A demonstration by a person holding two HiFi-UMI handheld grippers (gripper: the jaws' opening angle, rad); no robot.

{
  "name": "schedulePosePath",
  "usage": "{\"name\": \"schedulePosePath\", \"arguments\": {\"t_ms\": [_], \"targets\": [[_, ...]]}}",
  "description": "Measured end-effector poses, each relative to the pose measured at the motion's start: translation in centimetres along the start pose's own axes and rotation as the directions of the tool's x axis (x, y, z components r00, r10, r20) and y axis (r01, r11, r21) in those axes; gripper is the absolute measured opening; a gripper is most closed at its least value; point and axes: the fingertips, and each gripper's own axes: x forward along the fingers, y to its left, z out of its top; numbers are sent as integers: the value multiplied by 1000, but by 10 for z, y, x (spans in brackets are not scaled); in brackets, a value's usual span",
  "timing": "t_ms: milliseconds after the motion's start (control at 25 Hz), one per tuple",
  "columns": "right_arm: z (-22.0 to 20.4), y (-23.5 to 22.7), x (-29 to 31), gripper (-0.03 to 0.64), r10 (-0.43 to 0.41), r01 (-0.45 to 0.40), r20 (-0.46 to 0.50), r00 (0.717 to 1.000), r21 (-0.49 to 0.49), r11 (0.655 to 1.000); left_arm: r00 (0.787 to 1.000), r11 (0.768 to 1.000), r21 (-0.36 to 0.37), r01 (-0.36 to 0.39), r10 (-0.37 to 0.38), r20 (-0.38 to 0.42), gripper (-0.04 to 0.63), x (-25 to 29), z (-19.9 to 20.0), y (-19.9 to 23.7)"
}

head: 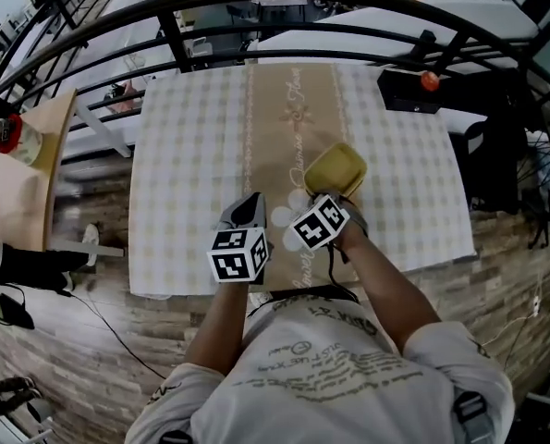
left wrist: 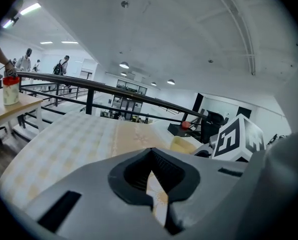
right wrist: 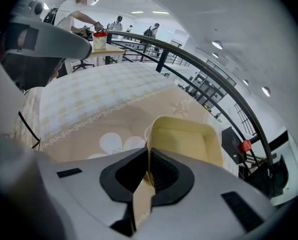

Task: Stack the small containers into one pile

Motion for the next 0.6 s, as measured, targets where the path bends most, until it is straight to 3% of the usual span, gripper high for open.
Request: {"name": "schedulePosePath", "arguments": {"t_ms": [240,600], "targets": [[-16,-13,5,18,-2,2,-17,1000,23,1000,999,999,26,37,-37,-7,5,17,5,-19],[-23,-3,18,18,29,-29,-24,999,4,1000,1000,999,32,22,-22,-9,5,22,8,-19]]}}
